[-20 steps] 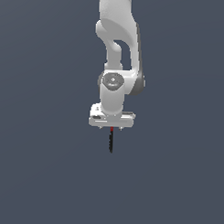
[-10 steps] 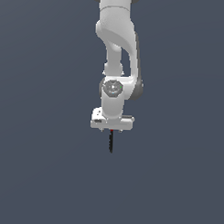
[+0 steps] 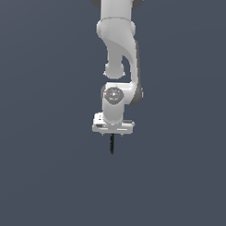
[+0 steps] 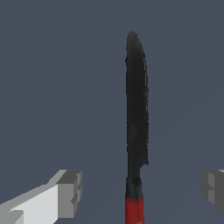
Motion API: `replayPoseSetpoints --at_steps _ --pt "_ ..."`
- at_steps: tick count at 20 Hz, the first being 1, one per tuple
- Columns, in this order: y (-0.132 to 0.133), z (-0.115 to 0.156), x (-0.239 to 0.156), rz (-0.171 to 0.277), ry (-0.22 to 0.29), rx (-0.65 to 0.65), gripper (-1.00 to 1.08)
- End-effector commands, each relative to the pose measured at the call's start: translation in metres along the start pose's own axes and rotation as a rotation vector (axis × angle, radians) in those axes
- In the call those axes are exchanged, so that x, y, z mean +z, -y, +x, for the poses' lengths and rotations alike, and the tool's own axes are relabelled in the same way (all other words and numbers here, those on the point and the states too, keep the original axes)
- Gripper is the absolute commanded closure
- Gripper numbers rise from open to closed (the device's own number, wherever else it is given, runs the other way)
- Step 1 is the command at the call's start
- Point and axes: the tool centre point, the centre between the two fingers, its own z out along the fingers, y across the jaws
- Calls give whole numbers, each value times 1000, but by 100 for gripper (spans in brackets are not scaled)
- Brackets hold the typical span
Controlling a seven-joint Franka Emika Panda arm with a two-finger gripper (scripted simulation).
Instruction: Pick up the object and move it to a goal position.
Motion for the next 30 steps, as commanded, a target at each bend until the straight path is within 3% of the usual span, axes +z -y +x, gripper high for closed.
replayPoseSetpoints --at_steps 1,7,8,21,30 --pt "0 0 12 0 0 0 -92" --pt "0 1 22 0 0 0 -92" --pt "0 1 22 0 0 0 108" --pt "-2 0 18 0 1 0 108" --pt "-27 -1 -22 0 1 0 108"
